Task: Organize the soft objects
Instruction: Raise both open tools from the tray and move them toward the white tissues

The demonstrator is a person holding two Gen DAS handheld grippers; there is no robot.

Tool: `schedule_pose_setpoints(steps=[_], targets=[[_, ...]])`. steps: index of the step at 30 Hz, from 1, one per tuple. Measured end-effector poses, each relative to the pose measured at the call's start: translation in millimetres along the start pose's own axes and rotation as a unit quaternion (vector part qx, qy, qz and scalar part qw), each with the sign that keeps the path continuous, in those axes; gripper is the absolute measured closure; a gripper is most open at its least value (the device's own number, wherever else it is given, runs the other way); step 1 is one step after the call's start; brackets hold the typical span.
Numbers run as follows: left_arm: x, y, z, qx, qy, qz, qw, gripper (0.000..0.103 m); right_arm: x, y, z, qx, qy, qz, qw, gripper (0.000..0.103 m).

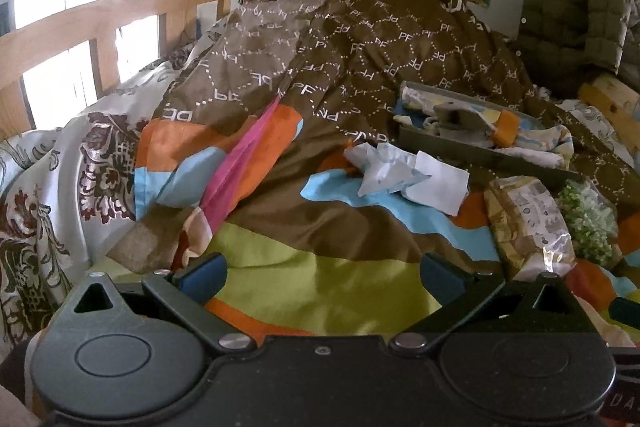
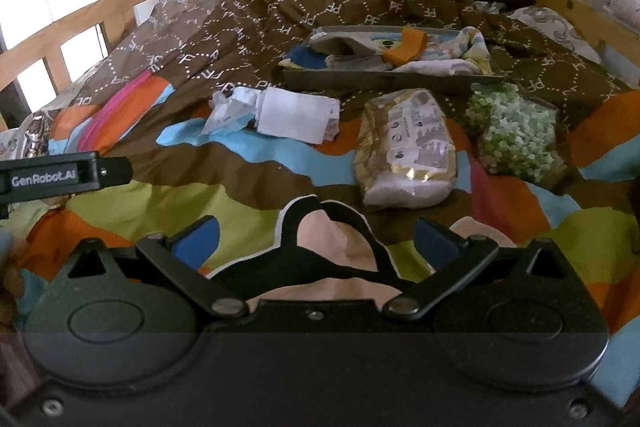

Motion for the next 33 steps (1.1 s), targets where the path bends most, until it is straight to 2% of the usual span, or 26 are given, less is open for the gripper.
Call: schedule_pose_setpoints(steps=[11,17,25,33], targets=[[-6,1,9,0.014,0.017,0.009,0.9997,0.001,-16,15,11,0.016,0.02,-0.013,1.0,0.001],[-9,4,3,-0.011,0.019,-0.001,0.9998,0.001,-23,31,16,0.036,0.034,-0.035,0.998,0.001],[-18,7,-7,-0.038,0.01,-0.01,0.9992,0.001,-31,51,2,-0.005,0.042,-0.054,0.998,0.001],[-27,13,-13,-0.061,0.003,-0.02,0.9979,0.001,-48,71,-8,0.002,0.044,-0.066,0.997,0.001]])
Point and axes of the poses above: each gripper's, at about its wrist camera, not at the fingertips, and x roughly against the way its jaws point, z to its left, y to its top, the point moved 10 cm from there along -x, roughly the way its jaws point, and after that the axes turned 9 degrees about -z, right-handed, at the moved point
